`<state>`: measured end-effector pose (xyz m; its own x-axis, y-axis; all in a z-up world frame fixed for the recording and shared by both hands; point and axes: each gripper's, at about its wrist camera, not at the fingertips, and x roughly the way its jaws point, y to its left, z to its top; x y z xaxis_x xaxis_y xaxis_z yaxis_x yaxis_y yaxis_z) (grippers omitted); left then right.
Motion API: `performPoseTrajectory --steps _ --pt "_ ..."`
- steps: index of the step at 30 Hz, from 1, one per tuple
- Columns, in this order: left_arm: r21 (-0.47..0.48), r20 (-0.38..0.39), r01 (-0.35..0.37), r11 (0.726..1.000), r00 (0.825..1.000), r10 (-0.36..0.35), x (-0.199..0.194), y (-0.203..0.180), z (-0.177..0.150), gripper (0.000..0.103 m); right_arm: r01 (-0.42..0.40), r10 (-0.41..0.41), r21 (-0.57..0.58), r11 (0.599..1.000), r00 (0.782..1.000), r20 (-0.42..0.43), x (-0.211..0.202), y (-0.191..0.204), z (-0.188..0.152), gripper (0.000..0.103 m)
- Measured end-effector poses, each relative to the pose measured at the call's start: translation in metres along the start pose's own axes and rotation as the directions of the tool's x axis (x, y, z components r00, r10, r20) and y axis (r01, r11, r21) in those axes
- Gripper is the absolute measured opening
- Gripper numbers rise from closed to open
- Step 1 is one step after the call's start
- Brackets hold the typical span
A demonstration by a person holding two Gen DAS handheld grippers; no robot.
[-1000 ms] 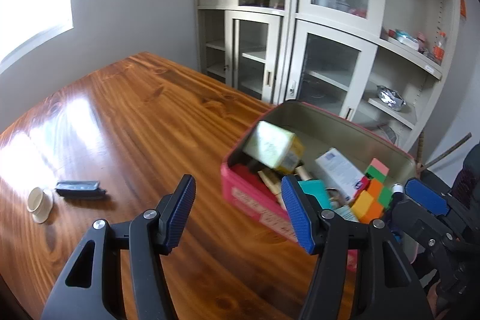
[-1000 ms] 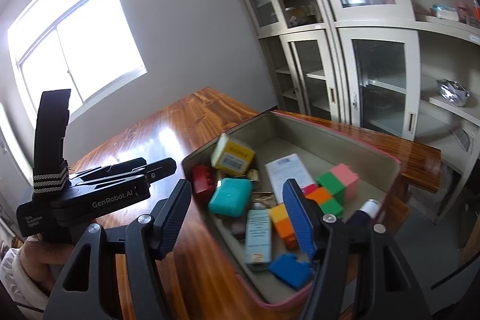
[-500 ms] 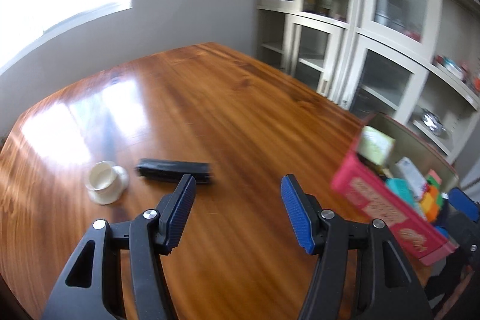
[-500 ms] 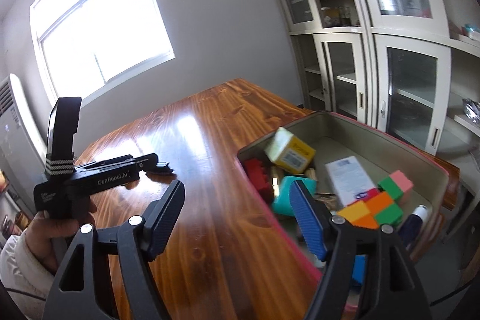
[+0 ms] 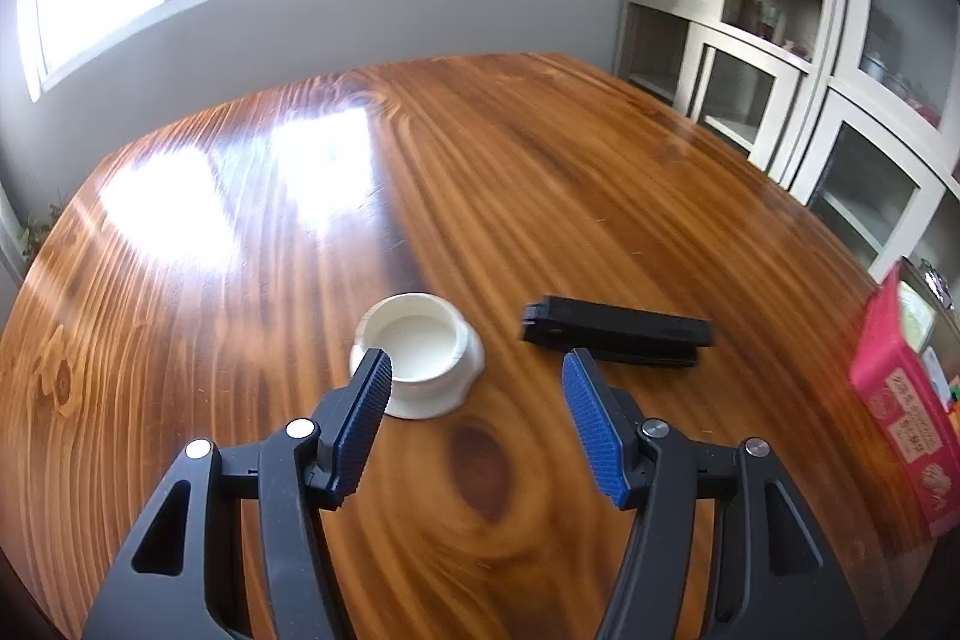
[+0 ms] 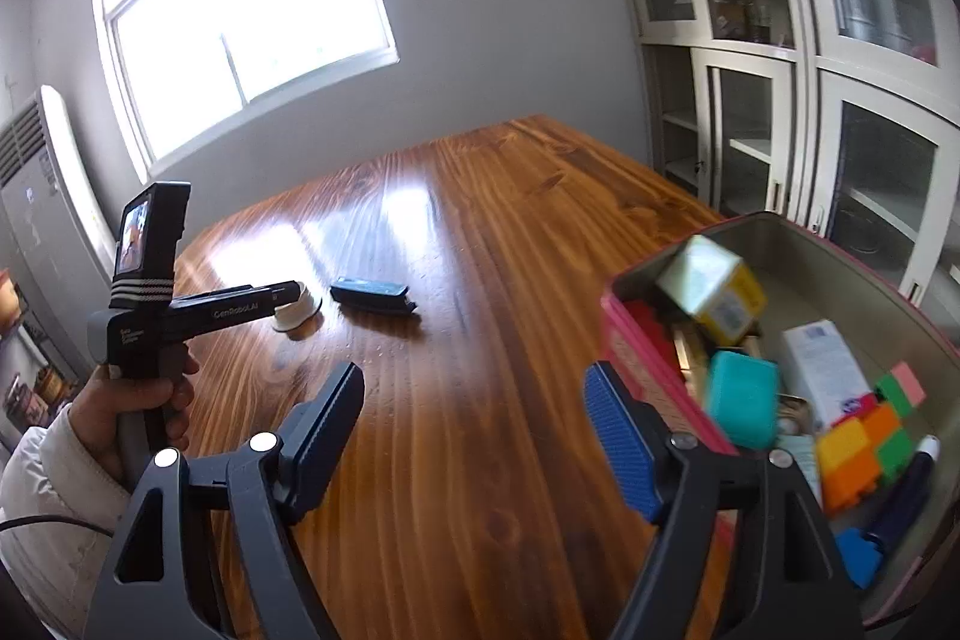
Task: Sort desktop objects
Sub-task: 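Withdraw both tools from the tin toward the remaining objects, then grasp the white jar with the left tool while the right tool grasps the black comb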
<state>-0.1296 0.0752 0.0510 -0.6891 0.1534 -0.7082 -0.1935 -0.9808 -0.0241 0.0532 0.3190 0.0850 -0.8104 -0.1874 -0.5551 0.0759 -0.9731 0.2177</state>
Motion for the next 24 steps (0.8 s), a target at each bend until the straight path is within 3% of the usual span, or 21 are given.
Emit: performPoseTrajectory --steps 9,24 --pt "0.003 -0.029 -0.007 1.000 1.000 0.007 0.025 0.021 0.004 0.063 -0.035 0.032 -0.045 0.998 0.997 -0.064 0.049 0.027 0.015 0.080" --pt "0.010 -0.084 0.079 0.997 0.993 -0.078 0.053 0.032 0.008 0.064 -0.053 0.035 -0.144 0.988 0.991 -0.129 0.137 0.060 0.050 0.080"
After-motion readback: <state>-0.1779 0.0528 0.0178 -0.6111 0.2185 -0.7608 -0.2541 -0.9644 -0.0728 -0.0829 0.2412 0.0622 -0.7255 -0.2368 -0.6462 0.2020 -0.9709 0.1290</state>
